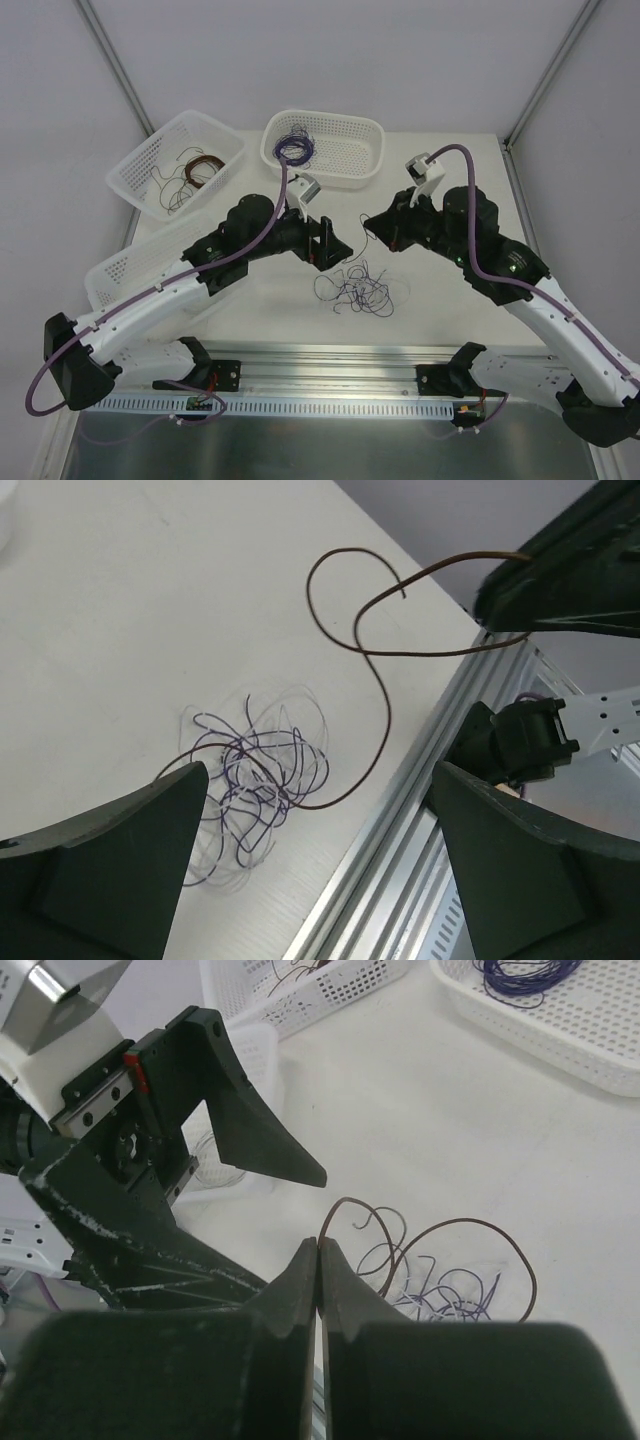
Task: Untangle the cables
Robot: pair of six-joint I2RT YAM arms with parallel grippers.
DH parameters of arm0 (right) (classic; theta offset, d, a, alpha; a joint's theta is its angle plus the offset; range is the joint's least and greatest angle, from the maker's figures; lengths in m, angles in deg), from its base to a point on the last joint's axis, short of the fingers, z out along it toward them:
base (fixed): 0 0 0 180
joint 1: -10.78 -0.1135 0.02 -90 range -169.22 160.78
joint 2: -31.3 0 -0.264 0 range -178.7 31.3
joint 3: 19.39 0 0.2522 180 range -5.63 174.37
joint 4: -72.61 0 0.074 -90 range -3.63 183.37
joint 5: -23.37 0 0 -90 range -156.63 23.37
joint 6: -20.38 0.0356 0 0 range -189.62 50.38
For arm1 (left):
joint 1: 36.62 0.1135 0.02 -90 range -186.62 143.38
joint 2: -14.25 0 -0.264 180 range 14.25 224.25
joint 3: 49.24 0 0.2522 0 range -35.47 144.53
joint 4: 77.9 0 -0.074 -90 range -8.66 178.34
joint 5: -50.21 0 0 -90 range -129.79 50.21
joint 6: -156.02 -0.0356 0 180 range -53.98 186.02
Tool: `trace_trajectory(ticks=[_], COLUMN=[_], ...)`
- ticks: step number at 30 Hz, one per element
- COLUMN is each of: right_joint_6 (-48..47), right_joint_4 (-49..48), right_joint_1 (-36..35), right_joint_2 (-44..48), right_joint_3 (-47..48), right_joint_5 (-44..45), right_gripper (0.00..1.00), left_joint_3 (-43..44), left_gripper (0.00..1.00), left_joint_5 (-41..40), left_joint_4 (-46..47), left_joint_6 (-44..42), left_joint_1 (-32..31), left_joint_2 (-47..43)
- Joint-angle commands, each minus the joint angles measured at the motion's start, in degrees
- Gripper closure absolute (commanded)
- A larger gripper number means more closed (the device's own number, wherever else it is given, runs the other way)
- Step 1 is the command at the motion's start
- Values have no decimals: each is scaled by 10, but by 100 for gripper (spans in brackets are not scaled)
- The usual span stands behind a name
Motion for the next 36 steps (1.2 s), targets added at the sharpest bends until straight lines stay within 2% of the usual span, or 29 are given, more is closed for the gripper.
trace_trajectory(ticks=[1, 7, 10, 14, 17, 18, 21, 22, 24, 29, 34, 35, 36], right_joint_6=[32, 55, 60, 63, 61, 60, 52, 50, 46, 28, 9, 3, 3], right_joint_4=[-49, -73, -78, -78, -77, -75, -68, -65, -56, -26, 20, 28, 40], right_joint_1=[-3, -3, -2, -3, -2, -2, -3, -2, -2, -3, -3, -2, -2], right_joint_2=[-2, -9, -9, -4, 1, 4, 8, 10, 17, 37, 61, 65, 75], right_joint_3=[-2, -2, -3, -5, -8, -7, -9, -11, -18, -36, -49, -53, -56], right_joint_5=[-31, -55, -57, -52, -45, -43, -32, -22, -11, 26, 71, 78, 83], right_gripper=[99, 99, 99, 99, 99, 99, 99, 99, 99, 91, 68, 59, 55], left_joint_3=[-18, -19, -16, -12, -16, -17, -23, -25, -29, -14, 5, 16, 25], left_gripper=[4, 5, 9, 18, 30, 43, 73, 90, 100, 100, 100, 100, 100], left_joint_5=[34, 32, 38, 45, 43, 43, 30, 23, 9, -34, -19, -10, -8], left_joint_4=[98, 130, 145, 154, 156, 158, 157, 156, 153, 114, 79, 74, 68], left_joint_6=[-57, -73, -73, -72, -66, -64, -59, -58, -58, -58, -40, -39, -39], left_joint_1=[-18, -32, -39, -51, -55, -56, -57, -57, -57, -51, -9, 12, 22], left_joint_2=[-10, 17, 37, 59, 68, 69, 62, 59, 47, 34, 41, 43, 44])
